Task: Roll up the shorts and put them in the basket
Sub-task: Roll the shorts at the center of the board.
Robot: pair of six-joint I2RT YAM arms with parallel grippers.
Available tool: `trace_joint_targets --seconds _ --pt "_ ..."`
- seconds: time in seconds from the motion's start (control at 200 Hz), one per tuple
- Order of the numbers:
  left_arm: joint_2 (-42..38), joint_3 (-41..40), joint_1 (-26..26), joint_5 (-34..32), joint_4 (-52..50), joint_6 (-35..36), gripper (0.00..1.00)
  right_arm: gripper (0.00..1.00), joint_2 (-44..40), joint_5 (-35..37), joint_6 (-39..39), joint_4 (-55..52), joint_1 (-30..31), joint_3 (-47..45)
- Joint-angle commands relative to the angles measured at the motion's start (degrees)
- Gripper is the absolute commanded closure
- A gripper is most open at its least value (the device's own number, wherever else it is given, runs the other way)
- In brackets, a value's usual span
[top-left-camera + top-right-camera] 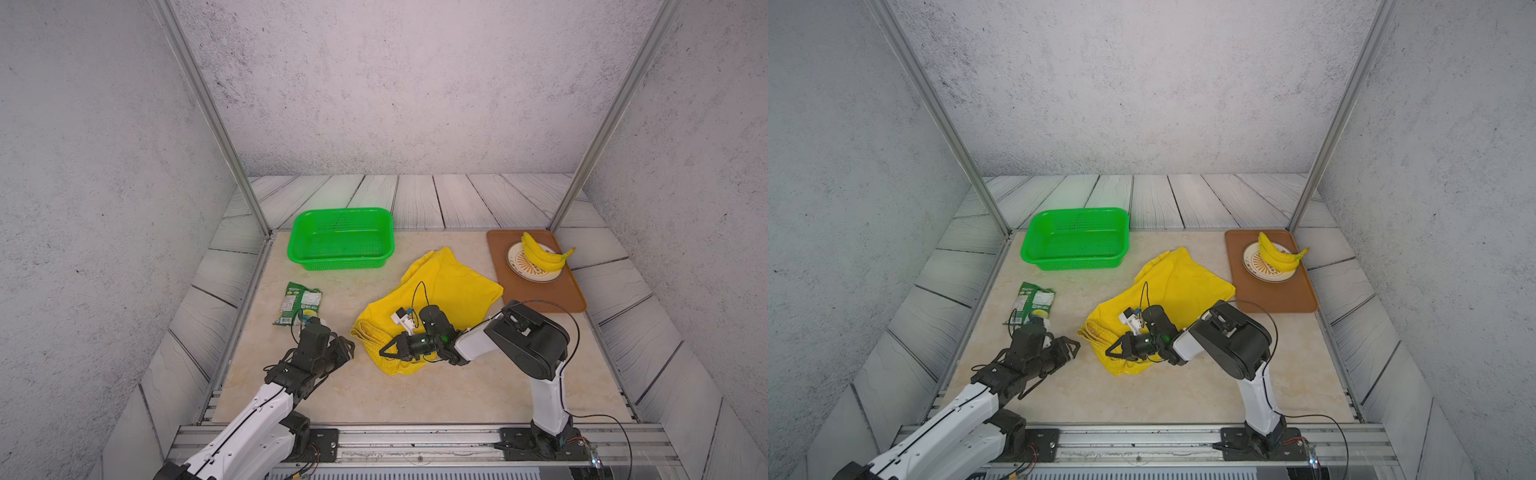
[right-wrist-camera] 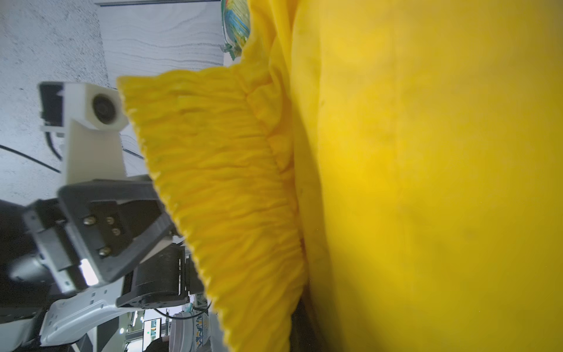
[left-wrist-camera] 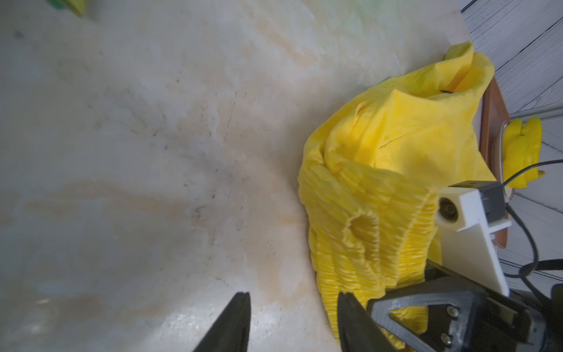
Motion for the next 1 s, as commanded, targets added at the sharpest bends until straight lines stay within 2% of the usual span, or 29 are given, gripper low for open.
trace_joint_targets --seconds 0.0,0.175,0.36,0.47,0.571,0.636,0.711,0.811,0.946,0.991 --pt "2.43 -0.83 0.29 0.49 9.24 -1.15 0.43 1.00 3.52 2.47 2.96 -1.94 -0.42 -2.18" --pt "12.98 1.60 0.29 -0.58 18.62 -0.94 0.32 1.00 3.57 2.08 2.24 -3.28 -0.85 -2.23" --pt "27.65 4.41 0.29 0.62 28.68 -1.46 0.28 1.00 3.99 1.55 2.34 -2.82 -1.82 -3.07" --pt "34.95 6.32 0.20 1.34 32.37 -2.07 0.26 0.95 4.68 1.00 2.07 -3.60 -2.23 -3.20" --pt "39.54 8.68 0.11 0.85 30.81 -2.62 0.27 0.86 5.32 0.51 1.71 -3.98 -2.84 -3.44" --pt "42.09 10.00 -0.06 0.99 29.92 -3.21 0.31 0.83 5.38 0.30 1.12 -4.75 -3.27 -3.62" --pt "44.90 11.08 -0.70 1.71 30.25 -3.43 0.40 0.81 5.15 0.16 -0.54 -7.55 -3.62 -3.37" --pt "47.83 13.07 -1.84 1.43 29.98 -3.38 0.61 0.76 5.06 -0.30 -1.75 -9.37 -3.89 -3.22" --pt "50.45 15.19 -2.35 0.64 28.20 -2.91 0.95 0.72 3.32 -0.02 -5.09 -15.10 -4.24 -2.52" --pt "50.54 15.66 -2.36 0.23 26.98 -2.66 1.00 0.69 1.30 1.22 -7.94 -20.08 -4.35 -2.03"
